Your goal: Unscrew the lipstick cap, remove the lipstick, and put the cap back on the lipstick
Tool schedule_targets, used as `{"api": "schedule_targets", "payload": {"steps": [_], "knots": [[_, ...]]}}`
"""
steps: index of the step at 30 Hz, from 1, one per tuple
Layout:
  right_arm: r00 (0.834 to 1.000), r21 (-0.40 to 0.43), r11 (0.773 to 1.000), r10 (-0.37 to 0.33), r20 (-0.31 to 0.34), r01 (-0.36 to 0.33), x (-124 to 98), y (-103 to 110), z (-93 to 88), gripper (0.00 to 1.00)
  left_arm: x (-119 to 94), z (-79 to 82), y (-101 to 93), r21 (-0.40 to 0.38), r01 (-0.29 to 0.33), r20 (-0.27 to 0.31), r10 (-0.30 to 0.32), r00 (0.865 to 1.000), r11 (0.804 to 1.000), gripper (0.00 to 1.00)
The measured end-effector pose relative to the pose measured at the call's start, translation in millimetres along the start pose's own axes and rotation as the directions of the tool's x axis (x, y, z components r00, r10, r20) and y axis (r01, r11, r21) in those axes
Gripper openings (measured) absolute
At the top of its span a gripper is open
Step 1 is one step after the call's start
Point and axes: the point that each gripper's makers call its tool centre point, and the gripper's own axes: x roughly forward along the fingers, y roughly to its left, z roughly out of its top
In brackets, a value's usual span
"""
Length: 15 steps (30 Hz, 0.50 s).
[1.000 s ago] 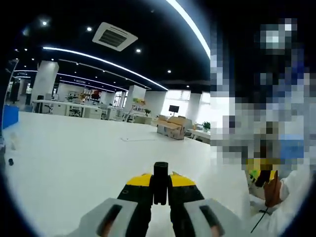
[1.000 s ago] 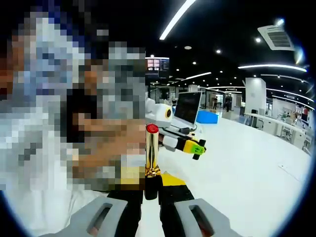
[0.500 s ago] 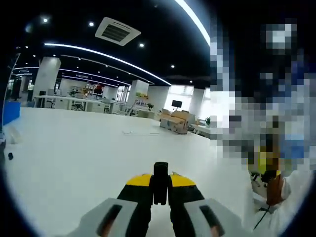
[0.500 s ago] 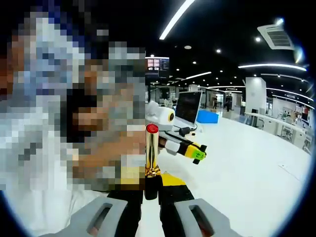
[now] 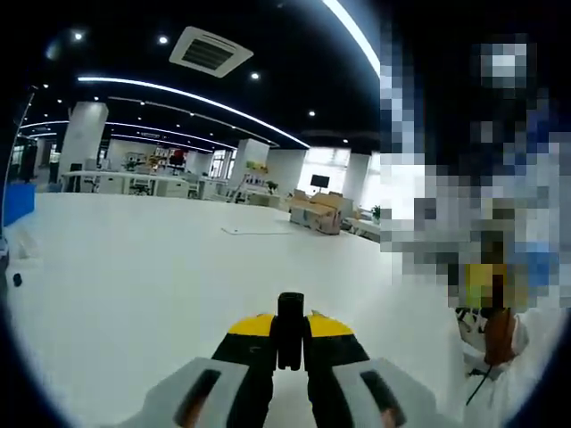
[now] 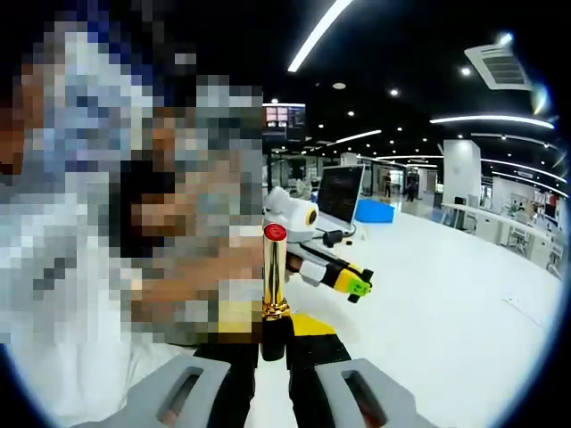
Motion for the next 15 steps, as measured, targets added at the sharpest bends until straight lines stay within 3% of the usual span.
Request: {"api": "schedule_targets", "payload": {"steps": [15], "knots": [[1.000,0.000,1.000,0.000,-0.001,0.000,-0.7,0.5,-0.1,0.11,3.2,-8.9,5.3,0.021,-0.028,-0.029,0.029,0.999,0.999,0.13]]}}
